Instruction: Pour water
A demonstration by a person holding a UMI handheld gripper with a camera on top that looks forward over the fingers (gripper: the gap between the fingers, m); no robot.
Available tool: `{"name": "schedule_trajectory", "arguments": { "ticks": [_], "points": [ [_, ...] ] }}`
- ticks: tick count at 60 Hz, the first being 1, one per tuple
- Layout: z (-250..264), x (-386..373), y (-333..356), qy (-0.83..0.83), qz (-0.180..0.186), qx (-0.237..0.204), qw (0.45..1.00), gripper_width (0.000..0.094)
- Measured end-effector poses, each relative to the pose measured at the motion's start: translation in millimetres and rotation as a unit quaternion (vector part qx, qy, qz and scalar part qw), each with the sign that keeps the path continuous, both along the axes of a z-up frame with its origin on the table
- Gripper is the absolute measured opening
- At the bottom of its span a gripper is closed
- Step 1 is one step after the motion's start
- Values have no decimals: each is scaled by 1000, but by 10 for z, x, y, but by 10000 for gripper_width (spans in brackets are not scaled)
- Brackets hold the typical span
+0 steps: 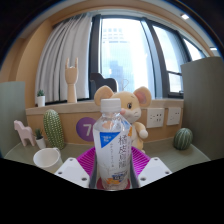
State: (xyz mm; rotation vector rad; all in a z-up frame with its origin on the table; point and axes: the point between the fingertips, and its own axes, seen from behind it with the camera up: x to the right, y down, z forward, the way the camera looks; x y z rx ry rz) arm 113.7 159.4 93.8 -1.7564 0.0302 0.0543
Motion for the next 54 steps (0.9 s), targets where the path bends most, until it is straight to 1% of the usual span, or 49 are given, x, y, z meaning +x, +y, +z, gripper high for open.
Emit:
{"name": "schedule_trajectory", "arguments": {
  "ticks": [4,5,10,11,14,20,24,31,36,40,44,54],
  "points": [
    [-5,-12,-24,1,4,-4,1000,551],
    [-21,-10,-39,0,3,-8,1000,582],
    [-73,11,-190,-6,-2,-22,1000,862],
    [-61,-6,-237,-7,-1,-23,1000,866],
    [-44,-46,-389,-5,4,-22,1000,838],
    [-29,-110,-783,2,6,-24,1000,847],
    [-57,-180,-1085,13,4,-34,999,850],
    [-198,-353,-1648,22,14,-58,998,853],
    [-275,-444,-2050,23,10,-67,997,852],
    [-324,-577,-2332,13,17,-70,997,852],
    [-379,-700,-2586,-3,29,-83,996,854],
    [-143,-1000,-3013,5,51,-80,995,862]
  ]
}}
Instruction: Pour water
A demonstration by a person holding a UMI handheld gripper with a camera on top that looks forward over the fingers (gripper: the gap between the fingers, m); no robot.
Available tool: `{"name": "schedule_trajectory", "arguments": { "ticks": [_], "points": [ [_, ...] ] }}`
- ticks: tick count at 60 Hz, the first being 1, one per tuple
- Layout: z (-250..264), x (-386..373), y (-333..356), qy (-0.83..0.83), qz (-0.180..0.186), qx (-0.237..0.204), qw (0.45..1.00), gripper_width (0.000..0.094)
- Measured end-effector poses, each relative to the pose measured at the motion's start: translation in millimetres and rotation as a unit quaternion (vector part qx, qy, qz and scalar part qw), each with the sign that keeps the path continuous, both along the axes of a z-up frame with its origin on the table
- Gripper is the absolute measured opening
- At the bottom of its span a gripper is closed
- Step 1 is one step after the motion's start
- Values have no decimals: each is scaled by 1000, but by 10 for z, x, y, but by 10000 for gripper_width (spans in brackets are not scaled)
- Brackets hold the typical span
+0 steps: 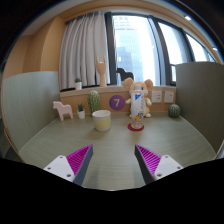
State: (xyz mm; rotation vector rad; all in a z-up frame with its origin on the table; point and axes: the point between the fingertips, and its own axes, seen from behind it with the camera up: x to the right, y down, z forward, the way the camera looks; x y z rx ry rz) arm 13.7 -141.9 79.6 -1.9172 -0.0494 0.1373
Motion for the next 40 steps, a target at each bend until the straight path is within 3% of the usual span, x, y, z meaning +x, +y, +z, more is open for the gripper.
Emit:
{"name": "schedule_trajectory", "arguments": {
  "ticks": [7,22,40],
  "points": [
    [213,-105,-203,-4,9,16,1000,861],
    [716,-34,-520,-3,-6,56,998,859],
    [839,0,-623,-14,-18,70,997,857]
  ]
}}
